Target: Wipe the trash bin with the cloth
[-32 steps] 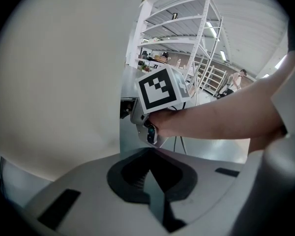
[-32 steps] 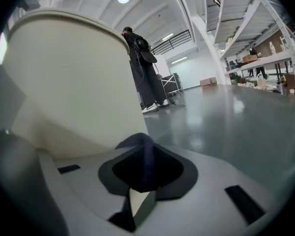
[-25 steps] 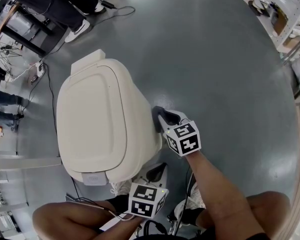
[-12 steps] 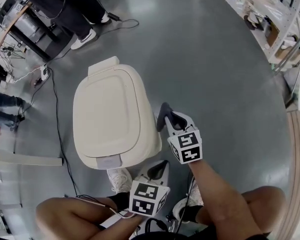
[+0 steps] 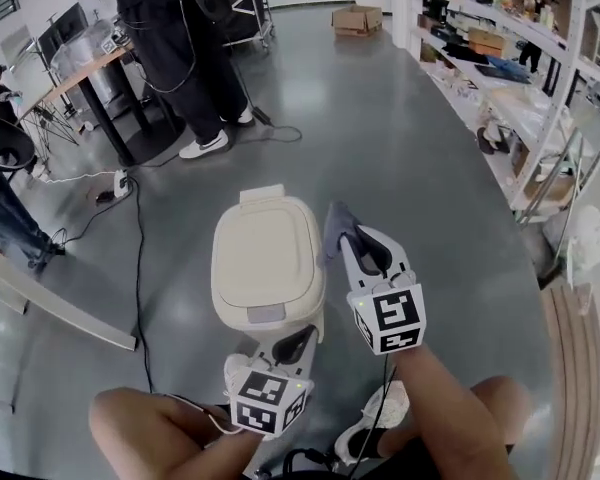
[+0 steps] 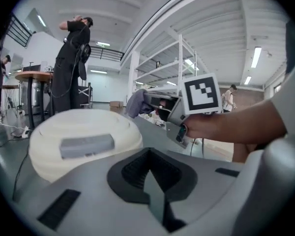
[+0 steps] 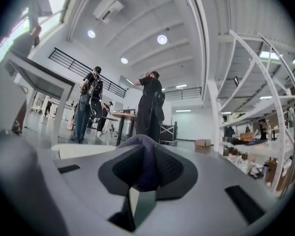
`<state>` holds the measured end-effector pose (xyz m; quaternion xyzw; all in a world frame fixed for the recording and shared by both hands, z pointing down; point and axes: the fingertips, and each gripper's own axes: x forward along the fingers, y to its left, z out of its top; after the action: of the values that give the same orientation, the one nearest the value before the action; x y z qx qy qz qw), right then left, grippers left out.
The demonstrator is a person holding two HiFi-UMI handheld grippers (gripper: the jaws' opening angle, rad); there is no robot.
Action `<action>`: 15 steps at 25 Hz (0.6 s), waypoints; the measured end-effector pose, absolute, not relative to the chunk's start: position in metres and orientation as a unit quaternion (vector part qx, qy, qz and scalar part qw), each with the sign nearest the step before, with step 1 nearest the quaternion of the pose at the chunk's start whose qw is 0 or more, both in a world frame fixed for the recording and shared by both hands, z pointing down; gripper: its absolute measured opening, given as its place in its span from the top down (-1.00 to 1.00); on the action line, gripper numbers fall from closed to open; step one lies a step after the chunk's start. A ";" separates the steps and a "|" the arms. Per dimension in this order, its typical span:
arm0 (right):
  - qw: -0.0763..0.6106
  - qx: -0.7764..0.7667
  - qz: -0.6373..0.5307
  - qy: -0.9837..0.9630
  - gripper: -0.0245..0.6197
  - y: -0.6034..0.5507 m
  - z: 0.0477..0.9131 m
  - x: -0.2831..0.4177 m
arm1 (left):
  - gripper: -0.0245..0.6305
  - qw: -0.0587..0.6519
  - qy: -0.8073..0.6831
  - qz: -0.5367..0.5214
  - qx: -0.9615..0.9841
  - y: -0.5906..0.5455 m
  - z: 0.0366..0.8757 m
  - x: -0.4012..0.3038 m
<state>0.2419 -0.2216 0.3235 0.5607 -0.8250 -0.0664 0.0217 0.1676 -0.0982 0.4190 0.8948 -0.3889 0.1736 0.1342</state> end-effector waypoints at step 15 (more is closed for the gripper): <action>-0.038 0.474 -0.162 -0.865 0.72 -0.128 0.149 0.099 | 0.93 0.084 -0.558 0.044 0.824 -0.179 0.209 -0.056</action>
<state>0.0992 -0.1278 0.1490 0.4743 -0.8646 -0.1617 -0.0379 -0.0561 -0.1794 0.2087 0.8244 -0.5580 0.0443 0.0842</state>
